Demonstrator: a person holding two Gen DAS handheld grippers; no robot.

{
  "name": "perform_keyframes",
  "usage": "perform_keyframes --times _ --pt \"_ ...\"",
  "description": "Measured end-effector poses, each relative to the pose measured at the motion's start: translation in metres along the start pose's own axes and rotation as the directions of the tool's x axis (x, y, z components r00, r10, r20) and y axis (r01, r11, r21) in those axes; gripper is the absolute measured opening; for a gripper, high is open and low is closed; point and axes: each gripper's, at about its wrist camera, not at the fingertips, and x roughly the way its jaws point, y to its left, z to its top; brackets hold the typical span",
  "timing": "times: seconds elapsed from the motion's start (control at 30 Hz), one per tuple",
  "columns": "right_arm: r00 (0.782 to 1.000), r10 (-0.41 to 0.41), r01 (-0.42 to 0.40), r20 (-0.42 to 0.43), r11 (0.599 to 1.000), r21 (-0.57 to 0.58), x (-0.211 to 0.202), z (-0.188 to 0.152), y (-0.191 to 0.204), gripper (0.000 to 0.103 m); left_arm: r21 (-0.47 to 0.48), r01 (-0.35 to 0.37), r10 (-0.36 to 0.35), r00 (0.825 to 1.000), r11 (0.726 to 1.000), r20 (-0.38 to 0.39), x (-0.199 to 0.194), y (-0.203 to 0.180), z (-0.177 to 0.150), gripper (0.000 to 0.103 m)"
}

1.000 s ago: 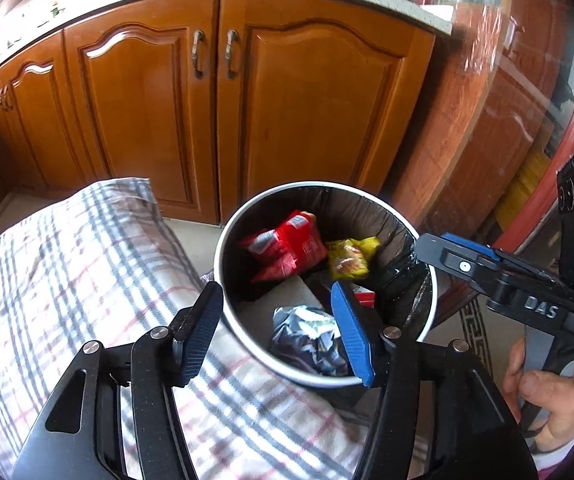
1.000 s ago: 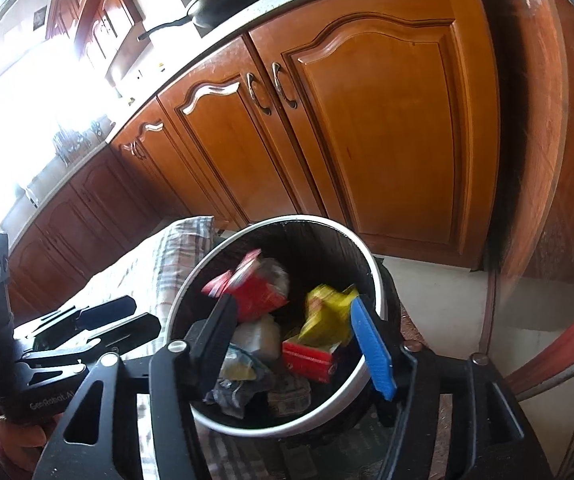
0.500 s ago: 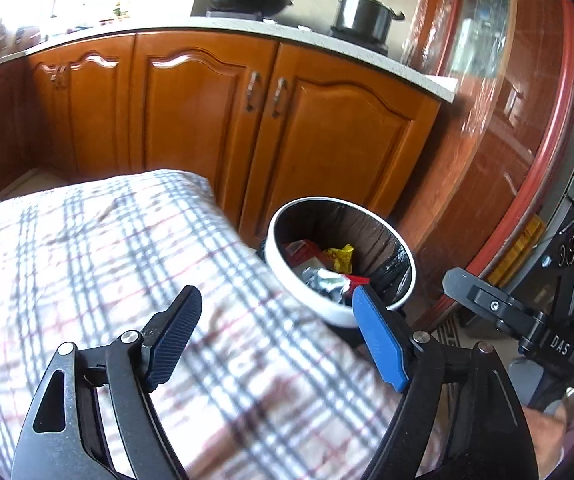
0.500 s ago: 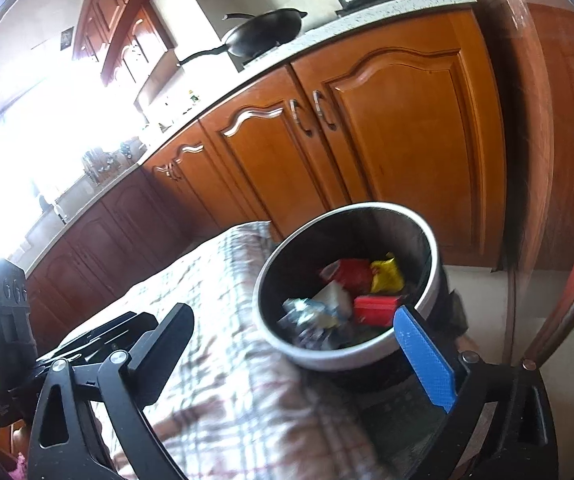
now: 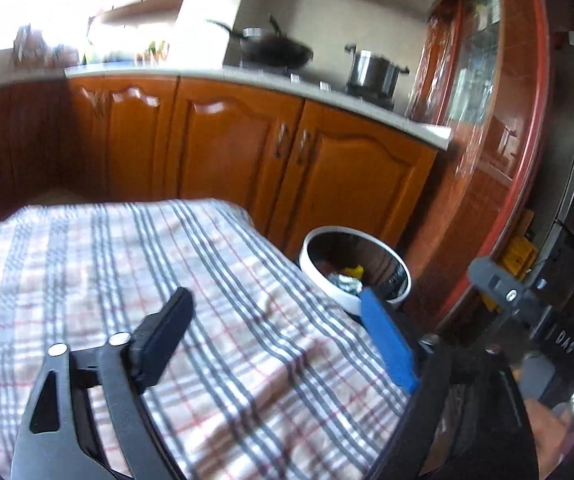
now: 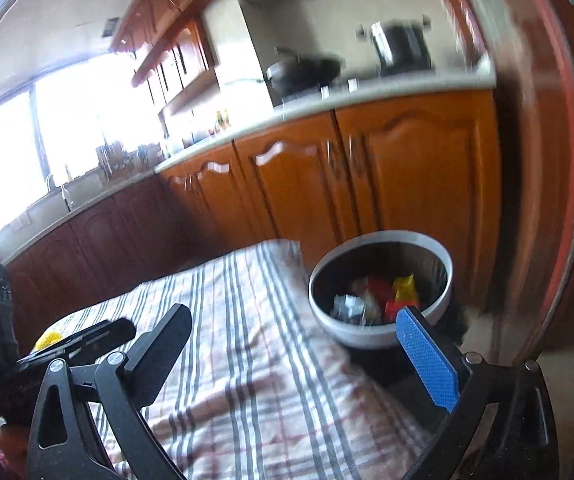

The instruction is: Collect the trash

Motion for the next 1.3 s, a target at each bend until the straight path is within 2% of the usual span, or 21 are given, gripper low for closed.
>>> perform_keyframes --times 0.03,0.1,0.2,0.3,0.77,1.3 --pt "0.999 -0.018 0.019 0.037 1.000 -0.018 -0.008 0.001 0.004 0.103 0.007 -0.019 0.019 0.999 1.000 0.035 -0.008 0.000 -0.002 0.102" --pt "0.989 -0.069 0.077 0.131 0.996 -0.052 -0.025 -0.001 0.013 0.103 0.024 -0.065 0.062 0.992 0.998 0.107 -0.022 0.000 -0.007 0.103" --pt "0.976 -0.099 0.113 0.192 0.991 -0.065 -0.033 -0.011 0.020 0.103 0.056 -0.111 0.101 0.983 0.992 0.150 -0.027 -0.003 -0.015 0.103" --pt "0.970 -0.118 0.137 0.214 0.988 -0.077 -0.031 -0.020 0.021 0.103 0.076 -0.141 0.126 0.976 0.987 0.179 -0.030 -0.003 -0.022 0.103" --pt "0.977 -0.154 0.169 0.146 0.981 -0.097 -0.018 -0.050 0.014 0.103 0.137 -0.217 0.195 0.968 0.966 0.155 -0.026 -0.011 -0.044 0.103" --pt "0.981 -0.159 0.170 0.113 0.981 -0.096 -0.017 -0.056 0.010 0.103 0.154 -0.227 0.204 0.968 0.962 0.149 -0.027 -0.016 -0.048 0.103"
